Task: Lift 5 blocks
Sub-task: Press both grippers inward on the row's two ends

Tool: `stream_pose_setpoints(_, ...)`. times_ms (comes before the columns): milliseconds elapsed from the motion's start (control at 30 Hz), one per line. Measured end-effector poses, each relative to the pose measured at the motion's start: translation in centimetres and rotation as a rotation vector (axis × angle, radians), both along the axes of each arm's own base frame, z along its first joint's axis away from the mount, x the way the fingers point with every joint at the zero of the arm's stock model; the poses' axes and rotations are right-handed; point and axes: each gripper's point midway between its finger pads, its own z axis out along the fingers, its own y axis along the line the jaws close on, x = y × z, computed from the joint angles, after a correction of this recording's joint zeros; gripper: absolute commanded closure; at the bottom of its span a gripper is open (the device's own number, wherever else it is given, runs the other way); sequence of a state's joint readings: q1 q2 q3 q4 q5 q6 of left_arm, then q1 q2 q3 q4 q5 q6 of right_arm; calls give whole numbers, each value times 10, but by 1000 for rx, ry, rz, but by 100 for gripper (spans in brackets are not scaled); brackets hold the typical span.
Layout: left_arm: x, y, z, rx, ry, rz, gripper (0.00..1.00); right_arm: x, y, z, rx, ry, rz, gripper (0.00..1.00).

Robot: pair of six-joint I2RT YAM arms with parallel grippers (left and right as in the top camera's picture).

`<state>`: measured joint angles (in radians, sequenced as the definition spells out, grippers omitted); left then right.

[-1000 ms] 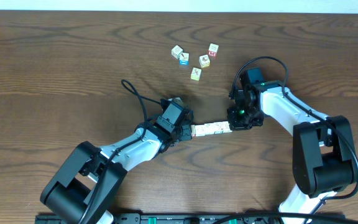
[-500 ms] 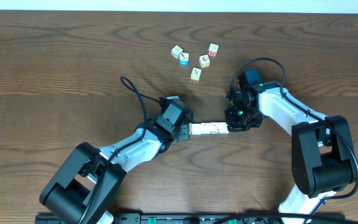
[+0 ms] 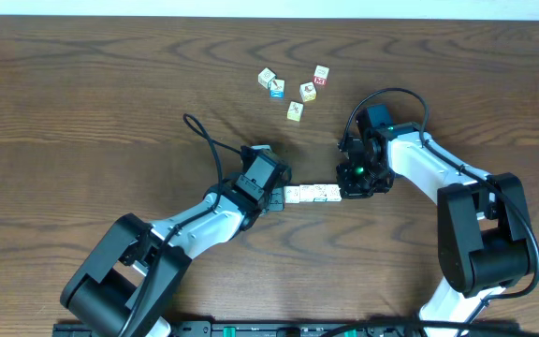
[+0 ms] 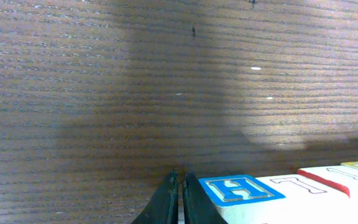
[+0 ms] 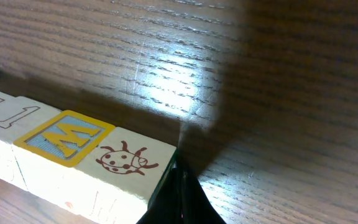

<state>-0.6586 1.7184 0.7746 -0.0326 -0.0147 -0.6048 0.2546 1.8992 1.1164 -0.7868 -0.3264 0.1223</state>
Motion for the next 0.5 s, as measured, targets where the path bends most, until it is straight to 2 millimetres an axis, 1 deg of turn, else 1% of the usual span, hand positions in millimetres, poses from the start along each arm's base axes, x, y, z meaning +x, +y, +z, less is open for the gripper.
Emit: stream_pose_setpoints(500,-1,-1,0,16,-9,-7,93,1,2,0,8,46,-136,99)
